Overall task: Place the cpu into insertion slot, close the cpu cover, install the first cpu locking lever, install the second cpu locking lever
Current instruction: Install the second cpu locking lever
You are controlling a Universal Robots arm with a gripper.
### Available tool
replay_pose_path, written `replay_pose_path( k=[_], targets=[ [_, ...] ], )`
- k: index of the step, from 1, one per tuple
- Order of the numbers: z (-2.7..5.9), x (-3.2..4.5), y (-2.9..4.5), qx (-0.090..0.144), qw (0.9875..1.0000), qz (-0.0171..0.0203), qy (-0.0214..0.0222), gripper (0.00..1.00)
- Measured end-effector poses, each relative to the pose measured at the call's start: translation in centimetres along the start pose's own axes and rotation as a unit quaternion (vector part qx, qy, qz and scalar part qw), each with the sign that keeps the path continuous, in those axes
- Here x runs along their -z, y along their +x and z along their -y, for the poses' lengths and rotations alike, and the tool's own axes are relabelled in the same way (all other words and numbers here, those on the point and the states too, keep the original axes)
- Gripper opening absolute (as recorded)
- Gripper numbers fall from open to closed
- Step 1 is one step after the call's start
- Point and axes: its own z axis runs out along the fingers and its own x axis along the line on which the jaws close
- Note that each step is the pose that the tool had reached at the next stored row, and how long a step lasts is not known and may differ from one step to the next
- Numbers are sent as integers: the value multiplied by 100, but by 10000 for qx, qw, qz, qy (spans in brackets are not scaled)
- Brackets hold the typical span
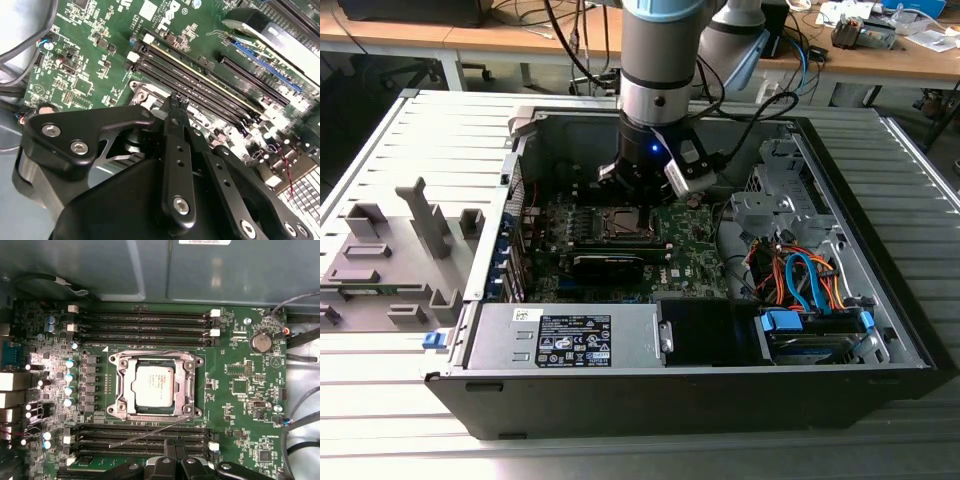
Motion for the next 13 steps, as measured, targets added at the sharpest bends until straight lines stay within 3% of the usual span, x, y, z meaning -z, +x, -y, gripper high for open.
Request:
replay_pose_path(
  k=[10,12,13],
  targets=[
    [0,-212,3,-1,10000,0,0,11],
    [0,-242,21,5,10000,1,-28,11],
    [-2,-258,39,9,10000,3,-67,11]
  ],
)
